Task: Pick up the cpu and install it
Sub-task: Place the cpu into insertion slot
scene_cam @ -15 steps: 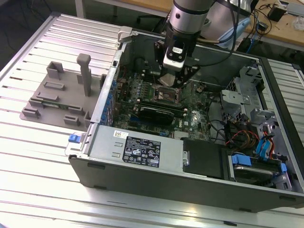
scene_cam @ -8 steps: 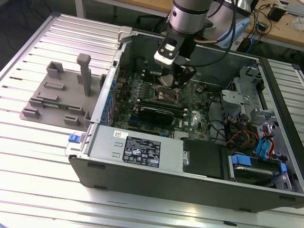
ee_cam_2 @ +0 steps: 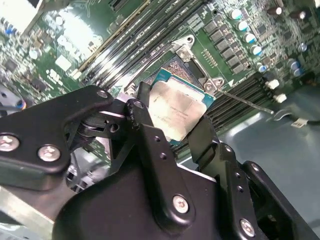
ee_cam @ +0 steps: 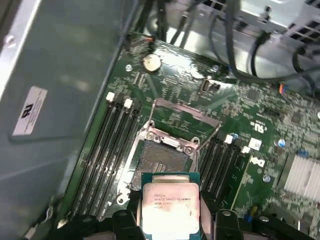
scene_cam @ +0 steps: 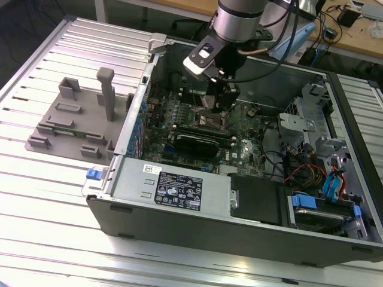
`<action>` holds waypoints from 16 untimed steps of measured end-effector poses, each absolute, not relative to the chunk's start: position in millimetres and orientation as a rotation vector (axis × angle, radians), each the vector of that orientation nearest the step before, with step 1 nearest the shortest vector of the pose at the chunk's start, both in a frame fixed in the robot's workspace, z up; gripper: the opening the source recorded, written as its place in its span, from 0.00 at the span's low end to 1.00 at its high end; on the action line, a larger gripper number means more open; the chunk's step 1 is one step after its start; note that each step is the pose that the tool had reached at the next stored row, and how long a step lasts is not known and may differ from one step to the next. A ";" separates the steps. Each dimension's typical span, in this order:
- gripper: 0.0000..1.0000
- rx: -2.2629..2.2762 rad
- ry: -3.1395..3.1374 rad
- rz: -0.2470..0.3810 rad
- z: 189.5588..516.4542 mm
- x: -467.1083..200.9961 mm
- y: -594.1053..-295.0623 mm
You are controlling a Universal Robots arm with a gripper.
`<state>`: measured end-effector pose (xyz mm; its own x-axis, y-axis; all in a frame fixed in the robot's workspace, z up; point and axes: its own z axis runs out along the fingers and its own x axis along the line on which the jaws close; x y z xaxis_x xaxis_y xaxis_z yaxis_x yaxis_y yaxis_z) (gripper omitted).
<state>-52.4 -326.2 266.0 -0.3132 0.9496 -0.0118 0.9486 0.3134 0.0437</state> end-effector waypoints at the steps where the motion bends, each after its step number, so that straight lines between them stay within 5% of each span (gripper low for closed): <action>1: 0.55 1.851 2.494 0.044 266.0 -52.5 -326.2; 16: 0.55 2.191 2.191 0.040 265.0 -52.6 -326.2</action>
<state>-52.6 -326.2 265.0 0.0006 0.9999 -0.0119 0.9988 0.0000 0.0484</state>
